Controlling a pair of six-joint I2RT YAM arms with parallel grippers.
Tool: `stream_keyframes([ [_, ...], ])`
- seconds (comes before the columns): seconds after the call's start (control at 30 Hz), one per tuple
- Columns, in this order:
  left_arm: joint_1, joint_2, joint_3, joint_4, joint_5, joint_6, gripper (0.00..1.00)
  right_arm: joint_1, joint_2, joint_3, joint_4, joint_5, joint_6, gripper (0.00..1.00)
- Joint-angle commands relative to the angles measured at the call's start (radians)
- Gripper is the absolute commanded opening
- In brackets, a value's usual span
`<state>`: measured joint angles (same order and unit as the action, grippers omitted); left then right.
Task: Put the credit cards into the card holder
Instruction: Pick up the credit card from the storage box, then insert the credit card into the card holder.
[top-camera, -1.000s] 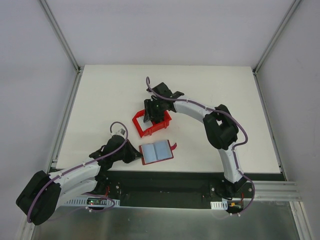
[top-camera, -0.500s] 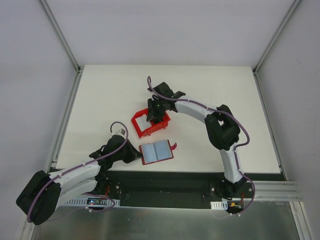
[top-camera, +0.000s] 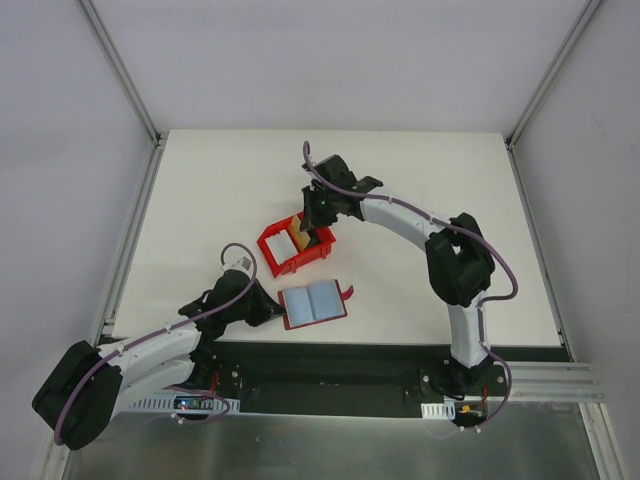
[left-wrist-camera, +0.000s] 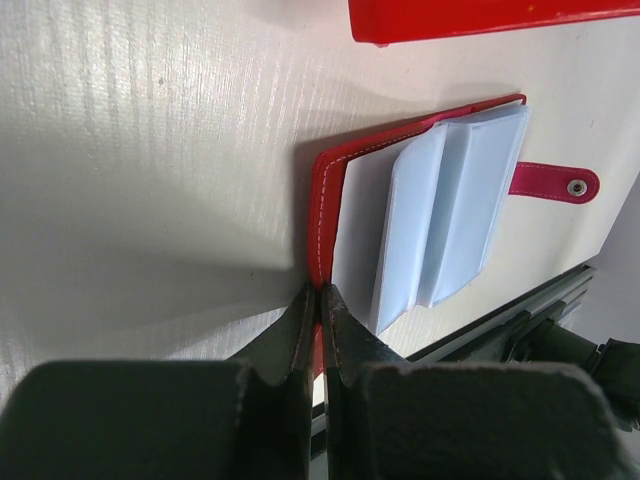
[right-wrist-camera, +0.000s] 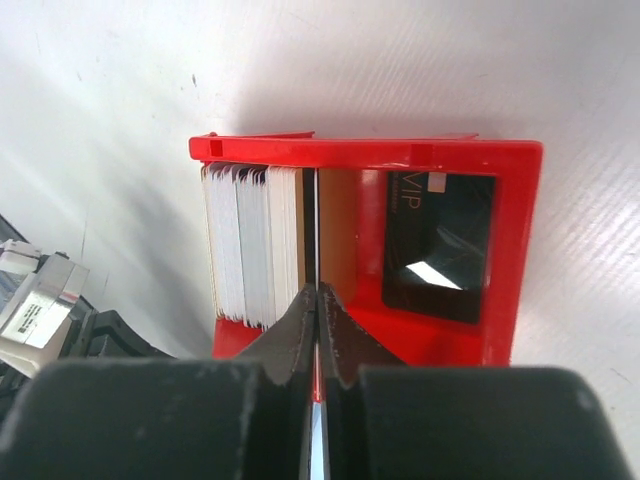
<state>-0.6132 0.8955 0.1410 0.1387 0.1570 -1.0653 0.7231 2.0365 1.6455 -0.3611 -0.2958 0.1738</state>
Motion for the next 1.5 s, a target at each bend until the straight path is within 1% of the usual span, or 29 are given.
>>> stream_keyframes([
  [0.0,0.015,0.000,-0.006,-0.045,-0.002,0.024,0.00,-0.004,-0.107,-0.003,-0.019,0.098,-0.037,0.00],
  [0.2,0.015,-0.003,-0.017,-0.044,-0.004,0.024,0.00,-0.008,-0.266,-0.096,0.040,0.130,-0.025,0.00],
  [0.33,0.015,-0.003,-0.018,-0.044,0.003,0.027,0.00,-0.011,-0.381,-0.192,0.094,0.101,0.021,0.00],
  [0.43,0.015,-0.004,-0.018,-0.045,0.007,0.027,0.00,-0.008,-0.488,-0.350,0.174,0.070,0.087,0.00],
  [0.57,0.015,-0.012,-0.026,-0.047,0.007,0.015,0.00,0.012,-0.631,-0.605,0.345,0.052,0.220,0.00],
  [0.63,0.015,-0.015,-0.027,-0.047,0.006,0.010,0.00,0.036,-0.682,-0.700,0.414,0.052,0.274,0.01],
  [0.73,0.015,-0.010,-0.030,-0.045,0.004,0.002,0.00,0.088,-0.685,-0.803,0.496,0.064,0.337,0.01],
  [0.9,0.015,-0.003,-0.027,-0.045,0.009,-0.004,0.00,0.160,-0.616,-0.892,0.611,0.084,0.392,0.00],
  [1.2,0.015,-0.013,-0.035,-0.045,0.006,-0.013,0.00,0.171,-0.529,-1.018,0.740,0.076,0.432,0.00],
  [1.47,0.015,-0.007,-0.032,-0.045,0.003,-0.015,0.00,0.177,-0.434,-1.082,0.855,0.066,0.463,0.00],
])
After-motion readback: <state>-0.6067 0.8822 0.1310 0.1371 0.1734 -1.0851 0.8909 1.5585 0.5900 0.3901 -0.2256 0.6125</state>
